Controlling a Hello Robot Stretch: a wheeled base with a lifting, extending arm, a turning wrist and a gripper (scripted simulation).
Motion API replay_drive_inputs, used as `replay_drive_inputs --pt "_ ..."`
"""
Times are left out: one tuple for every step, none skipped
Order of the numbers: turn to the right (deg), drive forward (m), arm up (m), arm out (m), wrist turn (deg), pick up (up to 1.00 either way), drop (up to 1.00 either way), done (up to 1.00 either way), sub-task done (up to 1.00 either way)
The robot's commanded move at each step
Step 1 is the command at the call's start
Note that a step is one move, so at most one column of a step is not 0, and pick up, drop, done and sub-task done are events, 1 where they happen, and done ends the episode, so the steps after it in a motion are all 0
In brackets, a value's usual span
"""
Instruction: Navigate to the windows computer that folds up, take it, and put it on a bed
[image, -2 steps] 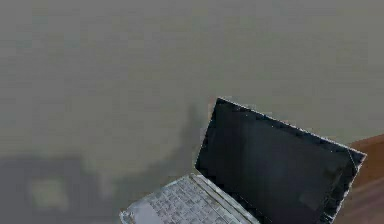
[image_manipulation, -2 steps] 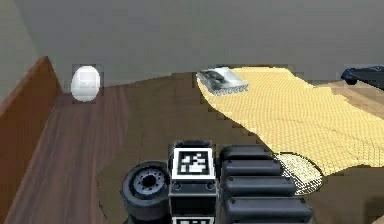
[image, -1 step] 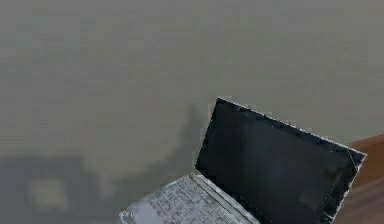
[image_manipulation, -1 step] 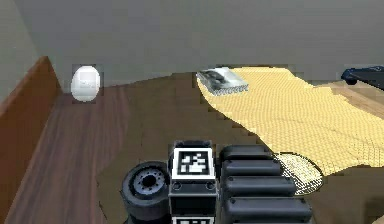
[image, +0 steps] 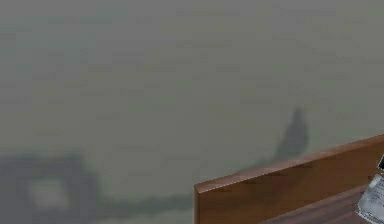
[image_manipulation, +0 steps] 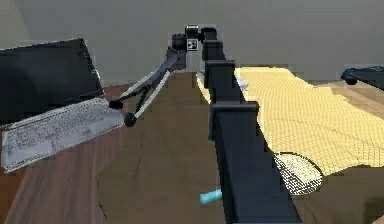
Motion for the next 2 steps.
replay_drive_inputs --pt "0.0 0.00 0.00 0.00 45.0 0.00 0.00 0.00 0.00" --pt "0.0 0.00 0.00 0.00 45.0 0.00 0.00 0.00 0.00"
